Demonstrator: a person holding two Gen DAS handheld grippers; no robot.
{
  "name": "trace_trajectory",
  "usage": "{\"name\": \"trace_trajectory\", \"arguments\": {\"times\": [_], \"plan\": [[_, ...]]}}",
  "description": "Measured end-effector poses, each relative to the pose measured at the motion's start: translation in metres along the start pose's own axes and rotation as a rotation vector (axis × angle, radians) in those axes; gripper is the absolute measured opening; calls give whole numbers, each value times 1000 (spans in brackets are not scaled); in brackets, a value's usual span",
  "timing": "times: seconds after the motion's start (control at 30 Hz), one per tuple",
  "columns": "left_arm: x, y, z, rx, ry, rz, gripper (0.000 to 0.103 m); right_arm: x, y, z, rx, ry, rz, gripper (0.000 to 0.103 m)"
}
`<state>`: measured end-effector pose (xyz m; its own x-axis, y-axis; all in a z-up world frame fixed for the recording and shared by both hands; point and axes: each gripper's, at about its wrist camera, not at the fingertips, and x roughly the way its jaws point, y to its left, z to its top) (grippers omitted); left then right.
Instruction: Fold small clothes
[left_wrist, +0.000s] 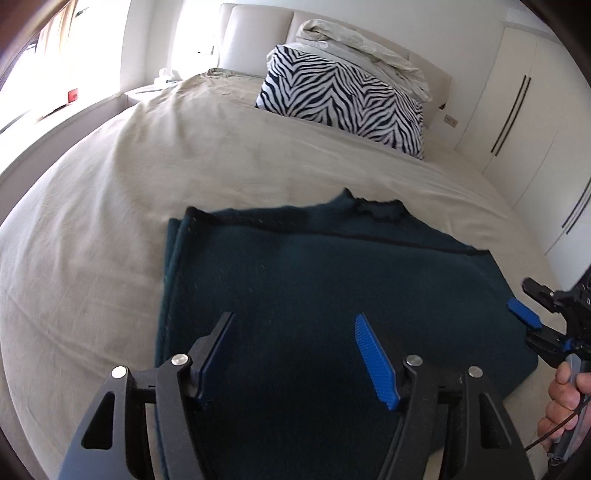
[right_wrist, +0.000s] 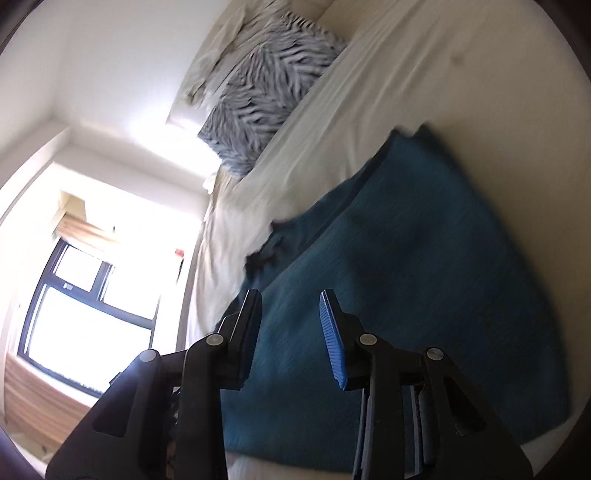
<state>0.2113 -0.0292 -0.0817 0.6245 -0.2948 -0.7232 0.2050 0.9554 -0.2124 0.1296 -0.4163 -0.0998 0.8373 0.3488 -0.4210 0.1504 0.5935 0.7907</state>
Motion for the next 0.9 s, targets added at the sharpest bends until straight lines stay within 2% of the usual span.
{"name": "trace_trajectory", "arguments": {"times": [0.03,0.13,0.2,0.23,0.3,0.37,0.47,0.6,0.7,0.8,0.9], "plan": [[-1,-5,-12,9,22,-4,69,19,17,-19,-25,60,24,45],[8,3,-41,-32,84,3,68,69,47,-69,-76,239,90,46],[6,13,-49,-45,65,-5,62,96,51,-94,-101,331,67,46],[5,16,-50,-33,62,-5,62,102,47,-104,-94,347,41,44],[3,19,-50,-26,68,-31,62,100,32,-104,-55,320,62,40],[2,27,-49,-40,69,-66,62,84,15,-93,0,264,78,40],[-3,36,-51,-76,58,-99,62,46,-15,-68,72,141,51,40],[-18,44,-53,-109,46,-102,62,-8,-52,-42,149,-3,5,40],[-46,61,-55,-169,-16,-85,64,-49,-73,-30,189,-88,-49,43],[-72,89,-56,-265,-85,-42,71,-82,-77,-25,189,-148,-100,47],[-69,113,-52,-346,-68,-51,73,-97,-71,-18,160,-127,-58,48]]}}
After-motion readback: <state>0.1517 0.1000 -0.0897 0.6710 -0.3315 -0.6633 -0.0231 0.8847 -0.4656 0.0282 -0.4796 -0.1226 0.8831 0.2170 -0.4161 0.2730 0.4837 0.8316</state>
